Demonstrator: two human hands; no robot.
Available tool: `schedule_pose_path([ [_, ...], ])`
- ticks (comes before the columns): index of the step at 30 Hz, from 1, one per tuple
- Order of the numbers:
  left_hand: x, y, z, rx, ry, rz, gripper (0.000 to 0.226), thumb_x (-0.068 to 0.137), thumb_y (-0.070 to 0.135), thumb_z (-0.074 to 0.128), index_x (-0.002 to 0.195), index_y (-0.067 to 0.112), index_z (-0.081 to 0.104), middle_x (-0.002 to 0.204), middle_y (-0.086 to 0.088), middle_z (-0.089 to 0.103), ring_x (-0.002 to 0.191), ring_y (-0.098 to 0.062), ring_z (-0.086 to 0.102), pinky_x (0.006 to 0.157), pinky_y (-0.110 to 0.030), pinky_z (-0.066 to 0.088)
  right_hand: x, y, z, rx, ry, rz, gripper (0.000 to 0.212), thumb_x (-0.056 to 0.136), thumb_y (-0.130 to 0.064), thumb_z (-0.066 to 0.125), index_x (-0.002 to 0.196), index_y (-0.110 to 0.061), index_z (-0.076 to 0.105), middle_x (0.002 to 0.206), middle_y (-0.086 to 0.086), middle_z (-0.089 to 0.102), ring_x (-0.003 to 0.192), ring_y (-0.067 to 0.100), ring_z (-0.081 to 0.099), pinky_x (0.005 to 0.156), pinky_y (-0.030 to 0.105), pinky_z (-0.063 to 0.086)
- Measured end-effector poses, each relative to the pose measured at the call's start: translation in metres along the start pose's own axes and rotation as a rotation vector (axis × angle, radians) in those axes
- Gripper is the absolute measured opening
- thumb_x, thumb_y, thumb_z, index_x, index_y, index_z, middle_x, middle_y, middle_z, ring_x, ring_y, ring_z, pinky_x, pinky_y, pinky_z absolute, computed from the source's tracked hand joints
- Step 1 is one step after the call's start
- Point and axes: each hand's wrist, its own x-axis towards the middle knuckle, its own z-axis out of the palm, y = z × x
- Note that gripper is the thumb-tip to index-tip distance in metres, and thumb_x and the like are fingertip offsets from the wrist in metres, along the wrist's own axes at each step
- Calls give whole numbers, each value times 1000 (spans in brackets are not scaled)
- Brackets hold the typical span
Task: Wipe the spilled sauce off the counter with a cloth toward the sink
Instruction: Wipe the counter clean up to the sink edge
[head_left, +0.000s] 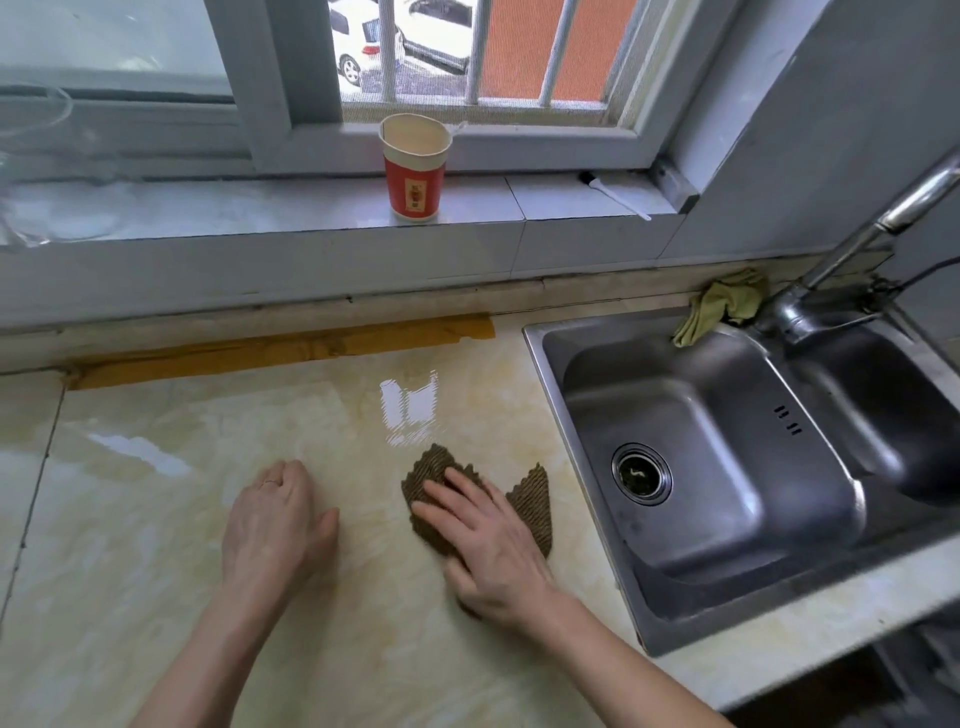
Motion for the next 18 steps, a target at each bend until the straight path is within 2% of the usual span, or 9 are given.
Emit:
schedule_pose_path([
  [3,0,-5,-1,-118,3,-34,38,85,30,58,109,3,48,113,-17,59,100,-35,57,77,-38,46,32,-1,-8,29,6,146,63,79,-27,38,140,-22,49,153,-2,38,146,18,20,119,50,14],
  [5,-3,-7,-2,-193,18,-62,42,87,24,57,121,2,46,121,-18,58,106,-37,56,82,-40,47,52,-15,-5,42,-54,144,63,79,-24,41,142,-22,47,154,-2,36,146,18,19,118,52,10],
  [8,-11,-9,-6,-313,88,-110,53,90,15,54,139,4,38,133,-21,53,118,-39,51,93,-43,44,45,-39,9,56,-143,-76,64,76,-24,40,139,-22,49,152,-1,39,145,19,24,119,50,11],
  [10,-20,-20,-8,-370,141,-158,55,90,10,52,142,5,35,133,-23,52,118,-40,51,94,-45,44,21,-41,15,63,-178,-227,65,73,-26,36,137,-24,50,151,-3,41,144,17,26,119,48,12],
  [12,-29,-35,-6,-394,178,-195,54,90,5,50,142,5,35,131,-23,54,116,-40,52,92,-45,44,3,-29,13,81,-164,-281,65,71,-24,39,135,-26,52,149,-5,44,144,15,27,118,48,17],
  [15,-40,-55,-1,-434,210,-239,54,89,1,47,142,4,37,132,-23,53,117,-39,52,95,-44,43,10,-18,10,104,-46,-150,61,69,-23,42,128,-24,58,145,-5,48,143,14,30,115,50,25],
  [18,-49,-64,4,-503,221,-273,54,88,1,47,141,5,37,133,-21,53,119,-38,51,98,-42,41,29,-47,16,85,-64,-114,61,68,-25,38,124,-21,60,144,-2,50,140,19,36,113,54,27],
])
